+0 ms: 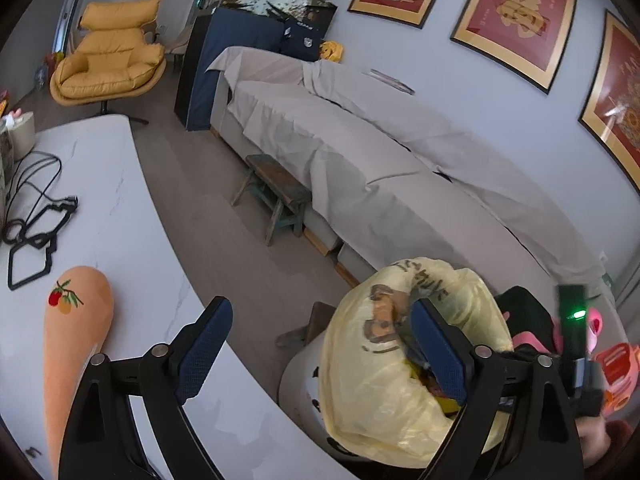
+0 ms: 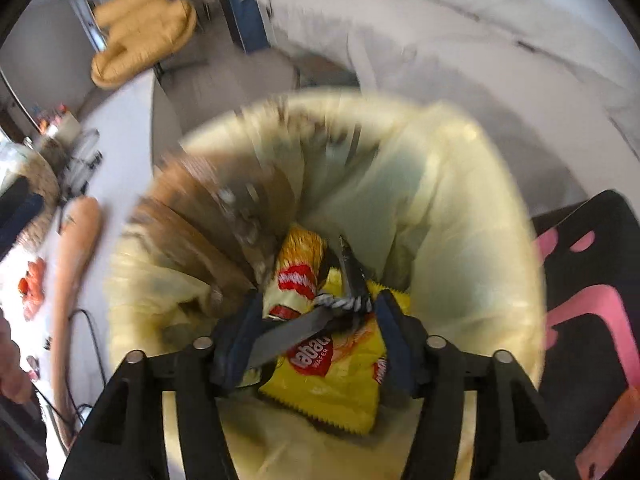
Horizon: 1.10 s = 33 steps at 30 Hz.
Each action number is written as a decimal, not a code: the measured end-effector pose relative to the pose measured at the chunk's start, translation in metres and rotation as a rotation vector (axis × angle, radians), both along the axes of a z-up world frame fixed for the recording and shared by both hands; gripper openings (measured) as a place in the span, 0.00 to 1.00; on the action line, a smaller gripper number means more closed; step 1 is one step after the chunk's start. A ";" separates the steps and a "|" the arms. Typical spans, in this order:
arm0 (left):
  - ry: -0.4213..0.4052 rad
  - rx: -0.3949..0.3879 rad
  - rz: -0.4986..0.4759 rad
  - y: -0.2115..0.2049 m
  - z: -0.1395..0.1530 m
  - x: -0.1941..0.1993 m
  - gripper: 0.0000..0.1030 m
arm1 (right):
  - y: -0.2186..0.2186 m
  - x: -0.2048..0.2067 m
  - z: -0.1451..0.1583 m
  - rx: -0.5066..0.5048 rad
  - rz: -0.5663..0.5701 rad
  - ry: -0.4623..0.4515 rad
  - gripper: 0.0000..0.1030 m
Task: Collect trash
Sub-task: 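Grasp the orange snack bag with the left gripper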
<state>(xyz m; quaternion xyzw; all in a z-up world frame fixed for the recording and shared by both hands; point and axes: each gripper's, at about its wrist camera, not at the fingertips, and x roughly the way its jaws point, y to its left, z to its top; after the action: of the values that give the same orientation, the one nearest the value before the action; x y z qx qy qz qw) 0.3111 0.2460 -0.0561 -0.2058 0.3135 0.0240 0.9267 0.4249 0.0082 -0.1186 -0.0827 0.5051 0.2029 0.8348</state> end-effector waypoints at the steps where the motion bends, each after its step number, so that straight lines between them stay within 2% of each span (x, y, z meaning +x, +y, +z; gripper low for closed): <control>1: -0.008 0.009 -0.008 -0.005 0.005 -0.002 0.89 | -0.007 -0.007 0.012 0.017 -0.008 -0.034 0.56; 6: -0.043 0.029 -0.062 -0.035 0.026 -0.006 0.89 | -0.051 -0.039 0.065 0.079 -0.065 -0.174 0.59; 8: -0.054 0.024 -0.112 -0.054 0.032 -0.008 0.89 | -0.071 -0.054 0.086 0.095 -0.089 -0.229 0.63; 13: -0.061 0.024 -0.258 -0.116 0.039 -0.013 0.89 | -0.160 -0.105 0.131 0.086 -0.205 -0.377 0.70; 15: -0.060 0.027 -0.310 -0.140 0.040 -0.015 0.89 | -0.193 -0.124 0.137 0.064 -0.267 -0.414 0.71; 19: -0.053 0.027 -0.428 -0.192 0.040 -0.021 0.89 | -0.267 -0.157 0.135 -0.006 -0.398 -0.447 0.76; 24: -0.036 0.029 -0.575 -0.253 0.032 -0.032 0.89 | -0.357 -0.190 0.106 -0.051 -0.569 -0.400 0.76; 29: -0.056 0.063 -0.739 -0.315 0.026 -0.037 0.89 | -0.410 -0.216 0.084 -0.035 -0.669 -0.379 0.76; 33: -0.016 0.034 -0.733 -0.347 0.023 -0.007 0.89 | -0.429 -0.231 0.076 0.010 -0.709 -0.375 0.76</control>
<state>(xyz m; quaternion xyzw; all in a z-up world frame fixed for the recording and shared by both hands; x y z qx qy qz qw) 0.3038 -0.1011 -0.0327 -0.0646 0.3590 -0.3061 0.8794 0.1939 -0.4212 -0.0425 0.0651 0.3405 -0.1136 0.9311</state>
